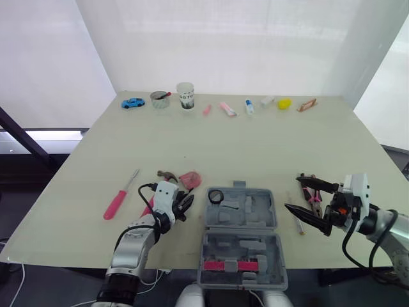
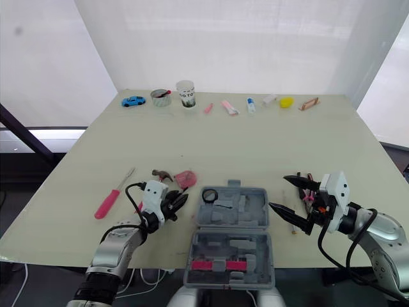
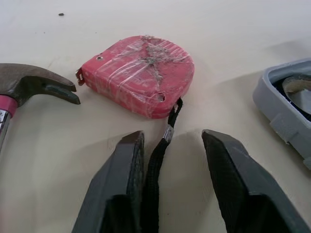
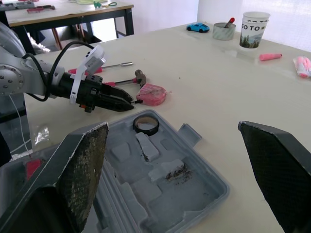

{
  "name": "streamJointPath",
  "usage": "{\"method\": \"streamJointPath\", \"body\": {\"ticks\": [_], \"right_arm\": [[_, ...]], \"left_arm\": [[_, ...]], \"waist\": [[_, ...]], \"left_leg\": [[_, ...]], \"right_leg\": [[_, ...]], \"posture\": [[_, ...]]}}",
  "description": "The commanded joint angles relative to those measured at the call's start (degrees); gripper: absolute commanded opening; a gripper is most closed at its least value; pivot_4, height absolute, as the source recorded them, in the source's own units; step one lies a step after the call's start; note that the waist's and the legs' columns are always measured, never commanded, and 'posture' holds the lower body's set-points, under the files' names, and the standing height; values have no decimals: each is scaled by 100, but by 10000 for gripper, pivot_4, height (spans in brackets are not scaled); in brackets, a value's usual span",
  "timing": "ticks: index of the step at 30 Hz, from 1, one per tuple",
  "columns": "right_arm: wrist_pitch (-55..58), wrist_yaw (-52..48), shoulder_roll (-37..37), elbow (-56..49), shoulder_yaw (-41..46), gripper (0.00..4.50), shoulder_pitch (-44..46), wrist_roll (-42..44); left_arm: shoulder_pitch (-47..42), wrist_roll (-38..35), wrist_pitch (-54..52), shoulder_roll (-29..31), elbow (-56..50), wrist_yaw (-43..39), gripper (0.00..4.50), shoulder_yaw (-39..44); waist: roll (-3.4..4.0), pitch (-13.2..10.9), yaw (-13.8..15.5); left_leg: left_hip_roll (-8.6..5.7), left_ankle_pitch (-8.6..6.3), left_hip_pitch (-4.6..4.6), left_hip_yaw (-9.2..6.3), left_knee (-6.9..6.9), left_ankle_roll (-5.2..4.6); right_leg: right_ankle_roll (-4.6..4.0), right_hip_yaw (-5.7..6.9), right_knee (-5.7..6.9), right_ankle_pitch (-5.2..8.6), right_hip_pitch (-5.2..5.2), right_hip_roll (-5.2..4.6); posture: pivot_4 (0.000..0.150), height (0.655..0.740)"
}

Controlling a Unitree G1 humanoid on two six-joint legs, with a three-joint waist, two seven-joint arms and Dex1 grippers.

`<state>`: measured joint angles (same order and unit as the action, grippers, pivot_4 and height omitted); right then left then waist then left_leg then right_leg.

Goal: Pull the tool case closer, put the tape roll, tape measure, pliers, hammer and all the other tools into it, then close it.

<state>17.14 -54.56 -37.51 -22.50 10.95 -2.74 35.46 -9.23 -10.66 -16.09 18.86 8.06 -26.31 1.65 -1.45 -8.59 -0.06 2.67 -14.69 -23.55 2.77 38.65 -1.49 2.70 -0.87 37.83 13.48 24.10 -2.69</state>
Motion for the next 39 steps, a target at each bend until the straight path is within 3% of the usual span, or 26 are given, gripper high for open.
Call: {"method": "streamJointPath", "body": {"ticks": [1,12,13,17,27,39], "right_arm": [[-51,5,0,-271,21,45000,41,68],[158,-44,-65,-396,-37,45000,113,206],[147,-30,-53,-395,-61,45000,109,187],[116,44,-4,-418,-163,45000,94,124],[154,184,33,-537,-296,45000,88,93],[304,237,27,-613,-395,45000,208,151]], "left_arm": [[-42,10,51,-68,32,12,19258,2],[-118,103,106,-220,167,27,19258,-107],[-125,118,113,-240,194,39,14007,-117],[-180,208,167,-300,330,109,524,-88],[-262,220,255,-316,494,79,524,-25],[270,85,158,-151,-244,-15,524,85]], "waist": [[0,0,1],[0,0,13],[0,0,16],[0,0,27],[0,0,72],[0,-1,57]], "left_leg": [[0,0,6,0,0,0],[0,-1,43,-2,-4,0],[0,-1,49,-1,-5,0],[0,-1,52,-1,-6,0],[0,-1,56,0,-8,0],[1,-1,59,1,-19,0]], "right_leg": [[0,2,-1,0,-7,0],[-1,-1,-7,1,-46,-2],[-1,-4,-7,1,-50,-2],[-1,-5,-7,1,-52,-2],[-1,-7,-7,1,-54,-2],[-2,-11,-12,2,-53,-2]], "posture": [[1500,7400],[1500,7400],[1500,7400],[1500,7400],[1500,7400],[1500,7400]]}}
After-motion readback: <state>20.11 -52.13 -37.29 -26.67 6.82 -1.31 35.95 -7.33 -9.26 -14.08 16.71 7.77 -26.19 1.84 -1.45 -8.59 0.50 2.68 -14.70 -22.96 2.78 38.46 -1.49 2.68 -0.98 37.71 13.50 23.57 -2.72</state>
